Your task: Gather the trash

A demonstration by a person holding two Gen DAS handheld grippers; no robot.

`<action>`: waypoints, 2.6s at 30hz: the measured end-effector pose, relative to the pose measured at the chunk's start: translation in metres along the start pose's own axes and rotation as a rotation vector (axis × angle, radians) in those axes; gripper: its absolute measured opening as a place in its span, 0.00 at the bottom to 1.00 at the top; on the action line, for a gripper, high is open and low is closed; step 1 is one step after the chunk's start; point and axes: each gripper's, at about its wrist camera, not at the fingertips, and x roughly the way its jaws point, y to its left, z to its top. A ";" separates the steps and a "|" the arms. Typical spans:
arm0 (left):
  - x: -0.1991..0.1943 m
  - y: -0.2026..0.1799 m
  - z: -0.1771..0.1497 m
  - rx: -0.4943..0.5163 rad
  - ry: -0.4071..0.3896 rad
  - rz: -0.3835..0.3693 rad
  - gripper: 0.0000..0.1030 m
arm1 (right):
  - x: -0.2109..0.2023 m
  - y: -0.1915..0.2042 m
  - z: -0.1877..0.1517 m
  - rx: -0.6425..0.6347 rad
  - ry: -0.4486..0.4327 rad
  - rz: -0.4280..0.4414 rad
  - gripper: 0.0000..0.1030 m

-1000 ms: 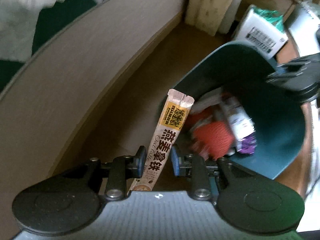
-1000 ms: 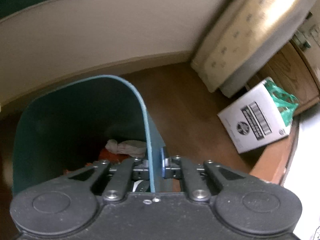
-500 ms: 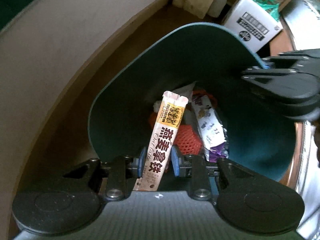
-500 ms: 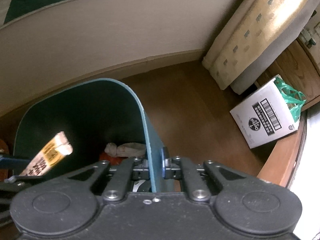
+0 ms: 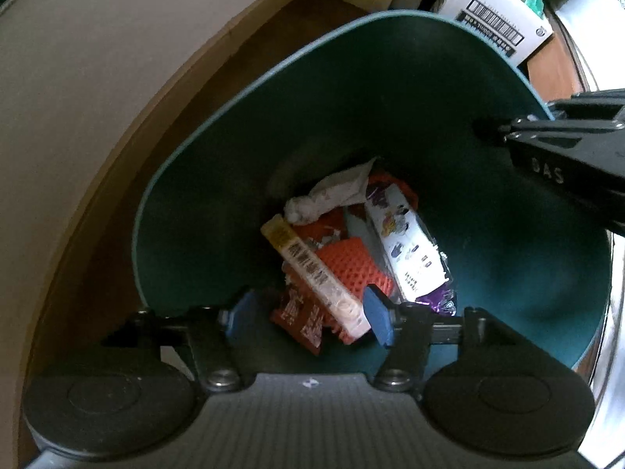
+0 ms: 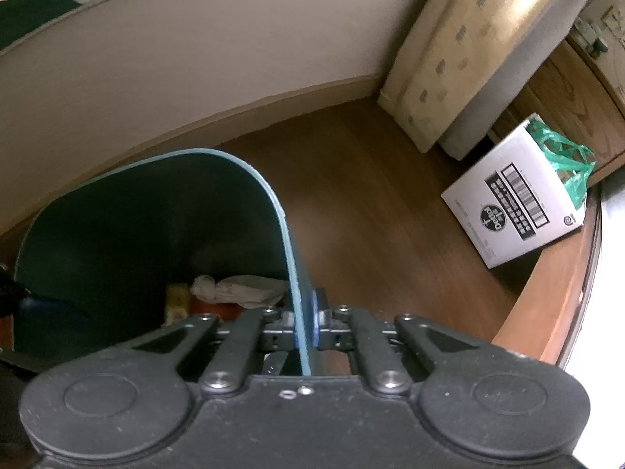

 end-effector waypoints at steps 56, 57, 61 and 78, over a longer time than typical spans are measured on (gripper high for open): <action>-0.294 -0.039 -0.099 -0.004 -0.408 0.036 0.77 | -0.247 -0.089 -0.120 0.336 -0.279 0.205 0.86; -0.298 -0.041 -0.100 0.000 -0.417 0.035 0.77 | -0.254 -0.089 -0.121 0.333 -0.296 0.210 0.89; -0.310 -0.047 -0.106 0.016 -0.455 0.043 0.79 | -0.282 -0.088 -0.129 0.326 -0.376 0.235 0.97; -0.342 -0.070 -0.137 0.073 -0.543 0.044 0.80 | -0.331 -0.078 -0.164 0.336 -0.502 0.211 1.00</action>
